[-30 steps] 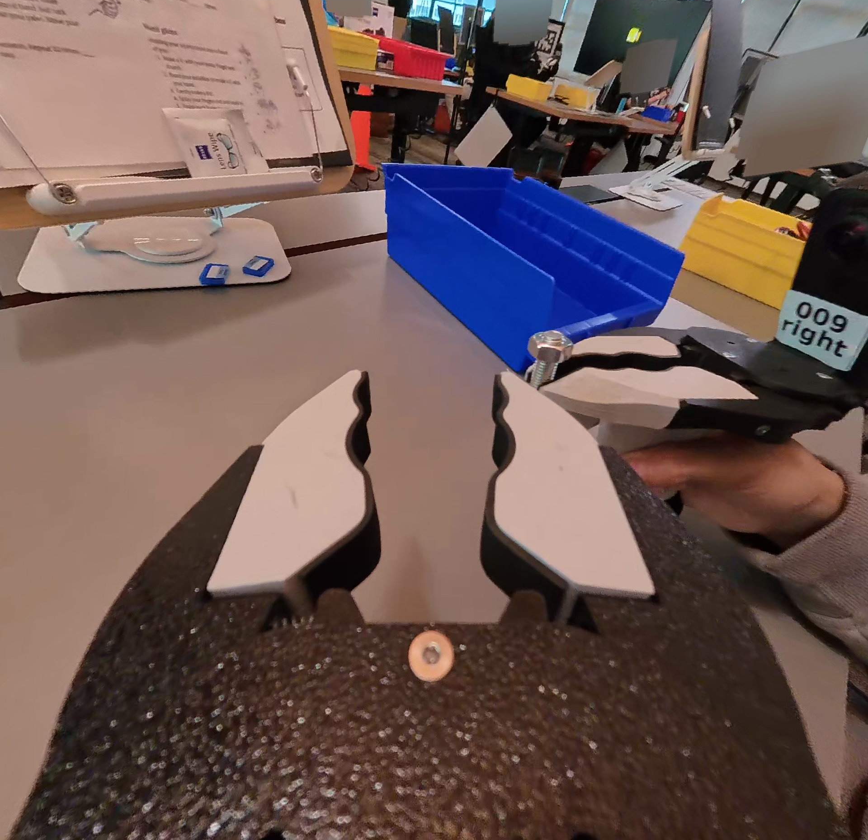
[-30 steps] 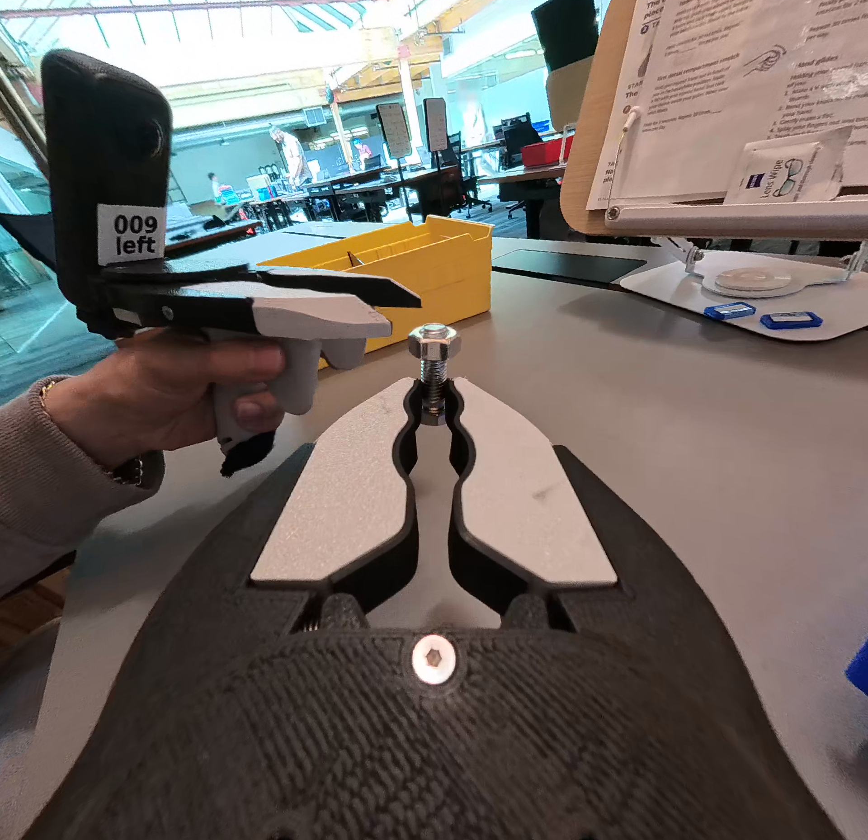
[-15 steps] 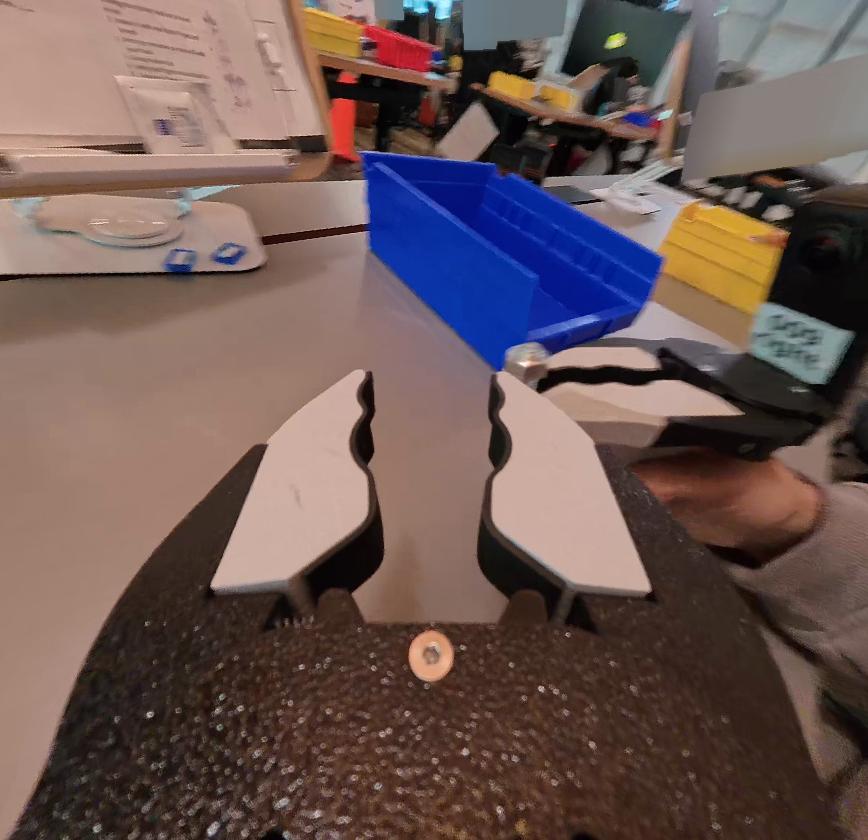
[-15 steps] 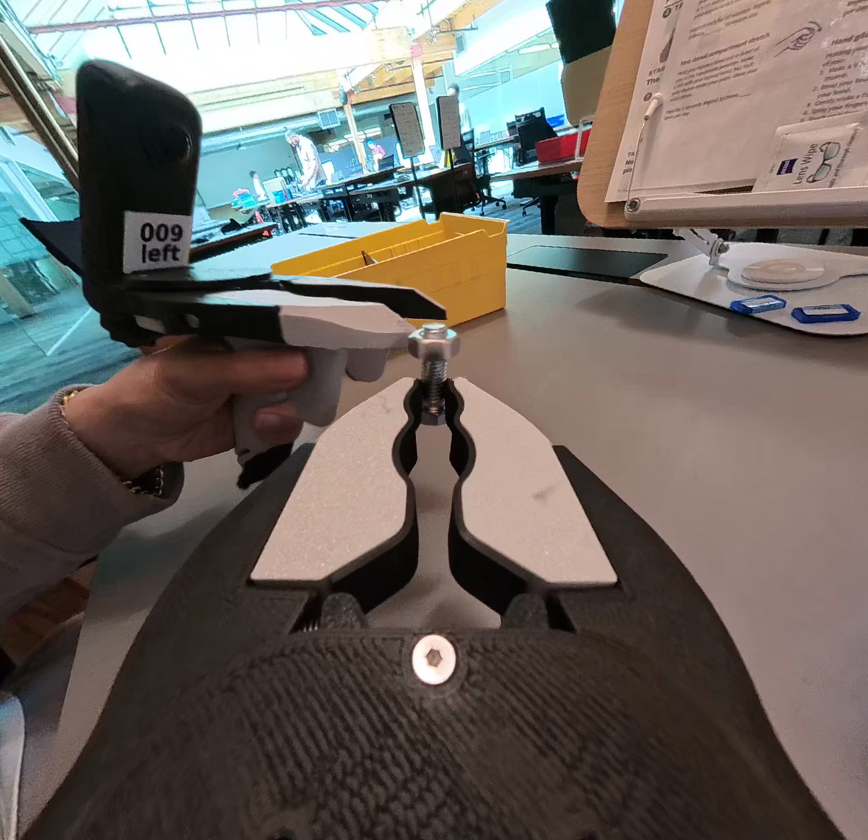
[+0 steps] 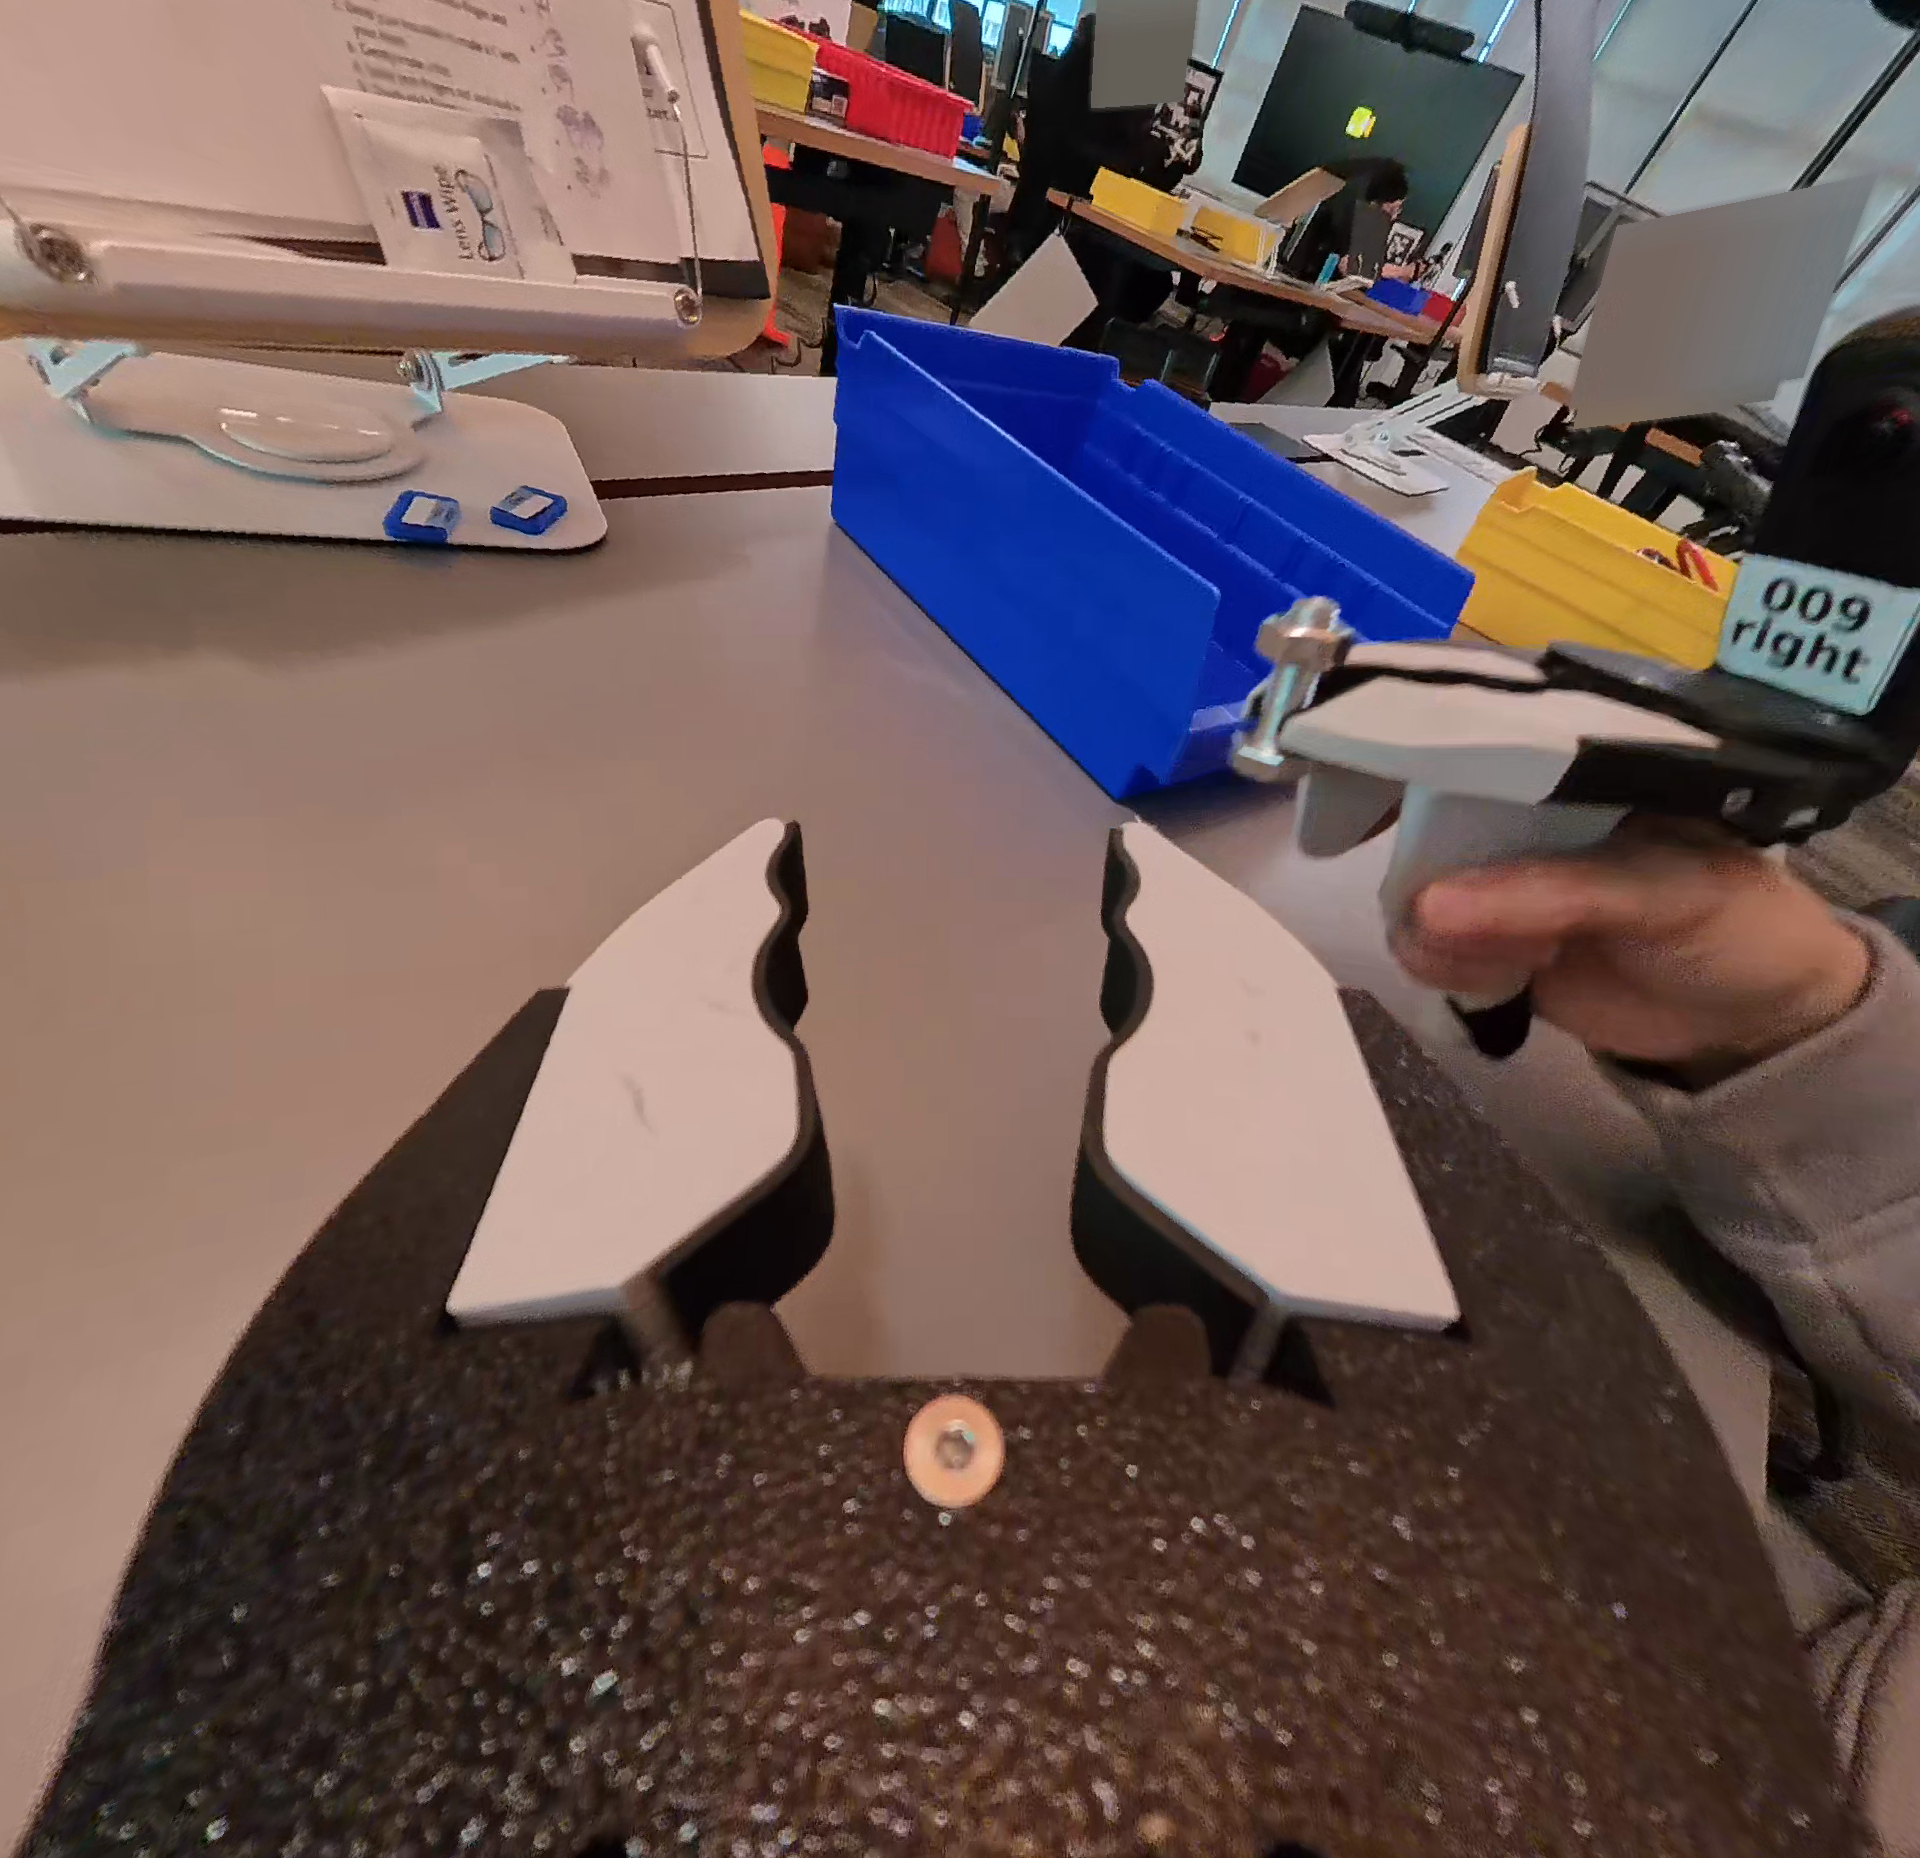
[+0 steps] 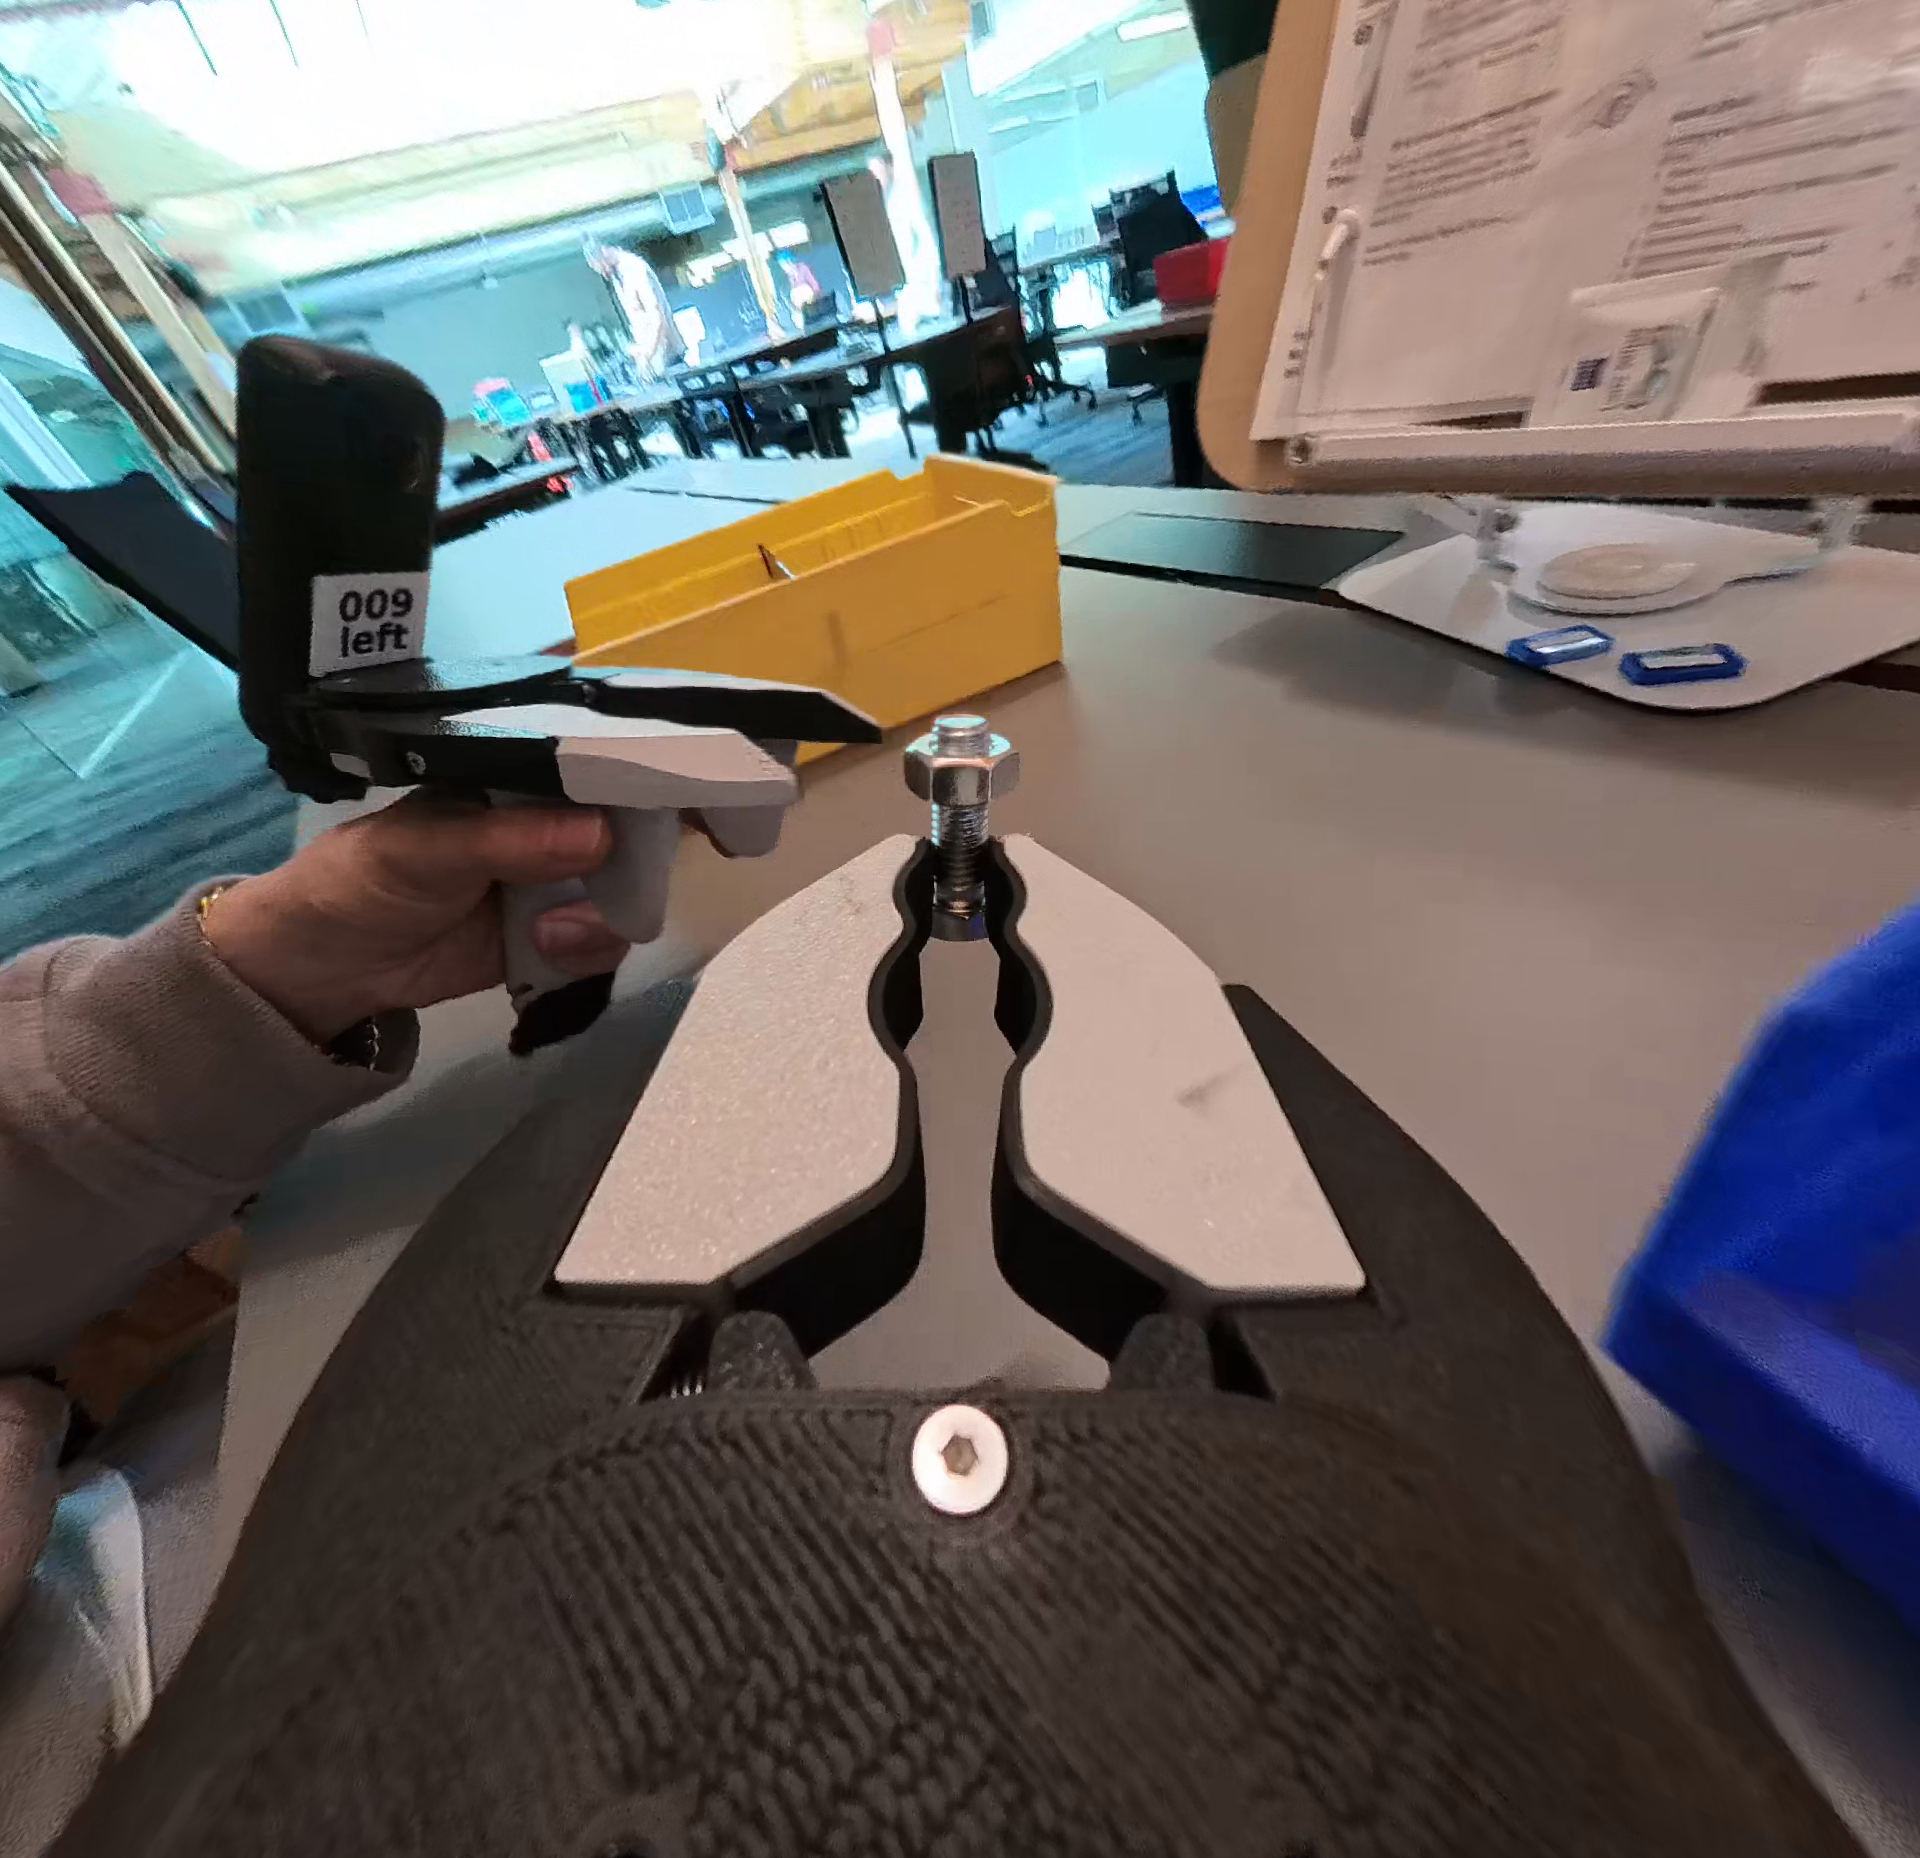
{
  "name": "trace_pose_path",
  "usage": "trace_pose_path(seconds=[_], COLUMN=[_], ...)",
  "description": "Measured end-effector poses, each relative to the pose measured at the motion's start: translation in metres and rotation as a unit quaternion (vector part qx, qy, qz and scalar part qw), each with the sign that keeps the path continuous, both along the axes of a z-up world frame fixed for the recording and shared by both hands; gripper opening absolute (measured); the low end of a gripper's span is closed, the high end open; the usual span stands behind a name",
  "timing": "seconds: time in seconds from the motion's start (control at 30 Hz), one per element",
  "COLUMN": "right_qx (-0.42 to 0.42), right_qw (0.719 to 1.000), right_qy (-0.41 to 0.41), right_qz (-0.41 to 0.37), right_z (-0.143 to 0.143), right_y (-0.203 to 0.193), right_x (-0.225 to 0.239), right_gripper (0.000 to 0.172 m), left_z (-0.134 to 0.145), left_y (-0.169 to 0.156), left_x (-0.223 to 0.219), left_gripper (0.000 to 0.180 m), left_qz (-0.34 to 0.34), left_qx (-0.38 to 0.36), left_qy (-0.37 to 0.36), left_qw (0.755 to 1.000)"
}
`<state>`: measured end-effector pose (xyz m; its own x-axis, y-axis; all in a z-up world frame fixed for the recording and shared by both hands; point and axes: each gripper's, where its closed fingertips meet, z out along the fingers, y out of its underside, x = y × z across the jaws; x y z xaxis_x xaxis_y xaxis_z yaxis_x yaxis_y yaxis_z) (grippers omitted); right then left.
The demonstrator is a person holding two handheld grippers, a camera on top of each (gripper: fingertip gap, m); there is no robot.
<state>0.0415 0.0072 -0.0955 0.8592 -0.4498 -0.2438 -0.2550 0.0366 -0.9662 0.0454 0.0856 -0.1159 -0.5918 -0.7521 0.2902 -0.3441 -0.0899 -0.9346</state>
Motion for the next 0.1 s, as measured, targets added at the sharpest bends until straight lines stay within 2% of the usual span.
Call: trace_pose_path(seconds=[0.03, 0.1], right_qx=[-0.012, -0.048], right_qw=[1.0, 0.998], right_qy=[-0.003, -0.007], right_qz=[-0.011, -0.034], right_z=[0.003, 0.008], right_y=[-0.011, -0.038], right_x=[0.004, 0.013], right_gripper=[0.009, 0.009], left_z=[-0.002, -0.005], left_y=[0.003, 0.007], left_x=[0.0, -0.002], left_gripper=[0.054, 0.054], left_qz=[0.0, -0.003], left_qx=[-0.004, -0.011], left_qy=[0.003, 0.007], left_qw=[1.0, 1.0])
